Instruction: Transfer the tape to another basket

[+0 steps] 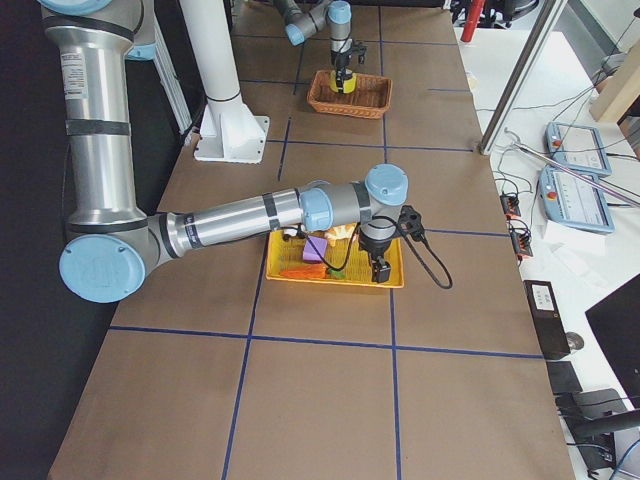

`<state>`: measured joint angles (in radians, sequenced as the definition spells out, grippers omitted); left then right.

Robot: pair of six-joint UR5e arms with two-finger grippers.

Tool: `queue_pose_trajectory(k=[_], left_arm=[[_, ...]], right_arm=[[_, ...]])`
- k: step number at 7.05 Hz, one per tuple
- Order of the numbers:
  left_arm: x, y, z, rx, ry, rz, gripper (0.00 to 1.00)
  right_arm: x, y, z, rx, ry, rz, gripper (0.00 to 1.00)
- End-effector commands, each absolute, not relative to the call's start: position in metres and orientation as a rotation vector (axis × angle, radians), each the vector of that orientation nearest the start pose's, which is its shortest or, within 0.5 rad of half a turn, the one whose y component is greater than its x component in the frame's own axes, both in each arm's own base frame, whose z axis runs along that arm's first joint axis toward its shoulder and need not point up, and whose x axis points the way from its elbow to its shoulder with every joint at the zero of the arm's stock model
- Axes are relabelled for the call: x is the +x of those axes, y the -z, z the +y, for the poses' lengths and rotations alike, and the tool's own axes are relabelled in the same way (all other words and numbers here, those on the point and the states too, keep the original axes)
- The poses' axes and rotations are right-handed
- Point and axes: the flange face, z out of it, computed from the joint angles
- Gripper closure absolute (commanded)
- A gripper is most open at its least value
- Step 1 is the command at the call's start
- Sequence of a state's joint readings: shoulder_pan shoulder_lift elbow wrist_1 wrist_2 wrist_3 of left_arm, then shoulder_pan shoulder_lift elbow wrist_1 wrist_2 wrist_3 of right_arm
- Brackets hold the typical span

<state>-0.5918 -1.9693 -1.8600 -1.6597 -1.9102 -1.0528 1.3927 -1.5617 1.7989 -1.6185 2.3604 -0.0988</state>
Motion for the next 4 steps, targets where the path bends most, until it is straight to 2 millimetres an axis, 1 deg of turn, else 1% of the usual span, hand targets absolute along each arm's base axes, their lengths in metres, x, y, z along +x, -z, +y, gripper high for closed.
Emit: queue_pose_trajectory(k=[1,2,3,4], left_arm=[[0.461,-0.313,-0.436,0.153,-0.050,0.782,1.00],[0.467,-0.321,-0.438,0.149,-0.049,0.777,1.00],[0.469,-0.321,-0.439,0.163,-0.053,0.798,0.87],[0.469,-0.319,-0.438,0.166,-0.056,0.807,0.27]], right_arm=[[-0.013,-0.560,-0.489,0.141,0.331,-0.801,0.00],[-0.001,-0.564,-0.487,0.142,0.303,-0.800,0.00],[0.005,-0.563,-0.487,0.147,0.290,-0.797,0.00],[0.005,-0.560,-0.489,0.152,0.288,-0.797,0.00]])
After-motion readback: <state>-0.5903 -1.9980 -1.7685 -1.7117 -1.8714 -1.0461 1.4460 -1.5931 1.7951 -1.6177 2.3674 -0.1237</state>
